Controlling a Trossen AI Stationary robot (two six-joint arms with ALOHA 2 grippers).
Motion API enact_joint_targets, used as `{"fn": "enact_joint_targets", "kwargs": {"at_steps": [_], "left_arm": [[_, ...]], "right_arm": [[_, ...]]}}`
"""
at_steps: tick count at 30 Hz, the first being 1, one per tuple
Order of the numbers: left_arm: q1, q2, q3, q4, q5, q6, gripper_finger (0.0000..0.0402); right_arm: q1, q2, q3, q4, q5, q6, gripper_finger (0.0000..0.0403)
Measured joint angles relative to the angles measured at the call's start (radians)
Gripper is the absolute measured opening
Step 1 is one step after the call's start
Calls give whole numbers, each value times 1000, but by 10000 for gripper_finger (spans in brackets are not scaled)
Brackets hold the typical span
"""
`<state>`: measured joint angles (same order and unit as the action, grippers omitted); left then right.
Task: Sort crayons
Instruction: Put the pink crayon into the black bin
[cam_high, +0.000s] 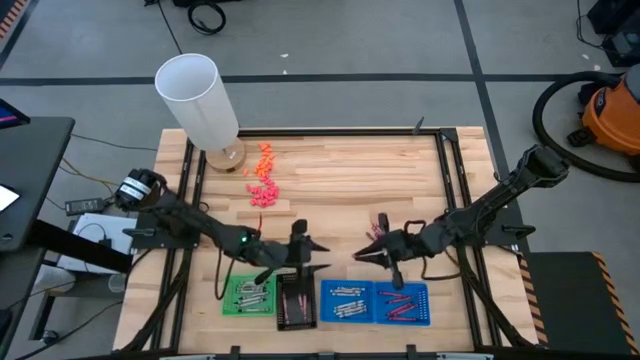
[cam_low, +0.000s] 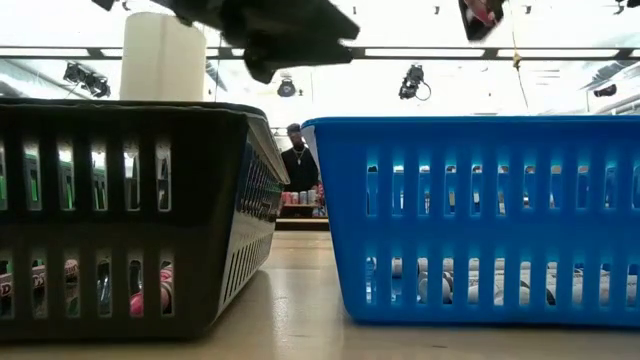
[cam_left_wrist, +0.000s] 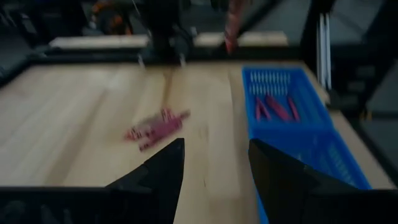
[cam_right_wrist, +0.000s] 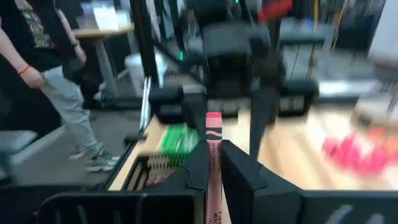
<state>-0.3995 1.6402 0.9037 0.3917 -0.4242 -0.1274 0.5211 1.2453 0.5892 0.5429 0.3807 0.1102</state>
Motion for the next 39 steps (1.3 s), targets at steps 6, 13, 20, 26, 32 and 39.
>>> {"fn": "enact_joint_targets", "kwargs": {"at_steps": [6,13,20,26,32,39], "left_arm": [[56,0,0,210,1,22,190],[99,0,1,359,89,112,190],[125,33,0,409,94,117,190],[132,101,0,504,106,120,190],[148,130,0,555,107,118,190],[169,157,13,607,108,121,185]], "right_arm": [[-13,0,0,122,22,-184,37],[-56,0,0,144,23,-220,37],[-93,31,0,159,23,-220,37],[-107,47,0,198,22,-234,37],[-110,47,0,205,22,-242,37],[-133,47,0,205,22,-241,37]]}}
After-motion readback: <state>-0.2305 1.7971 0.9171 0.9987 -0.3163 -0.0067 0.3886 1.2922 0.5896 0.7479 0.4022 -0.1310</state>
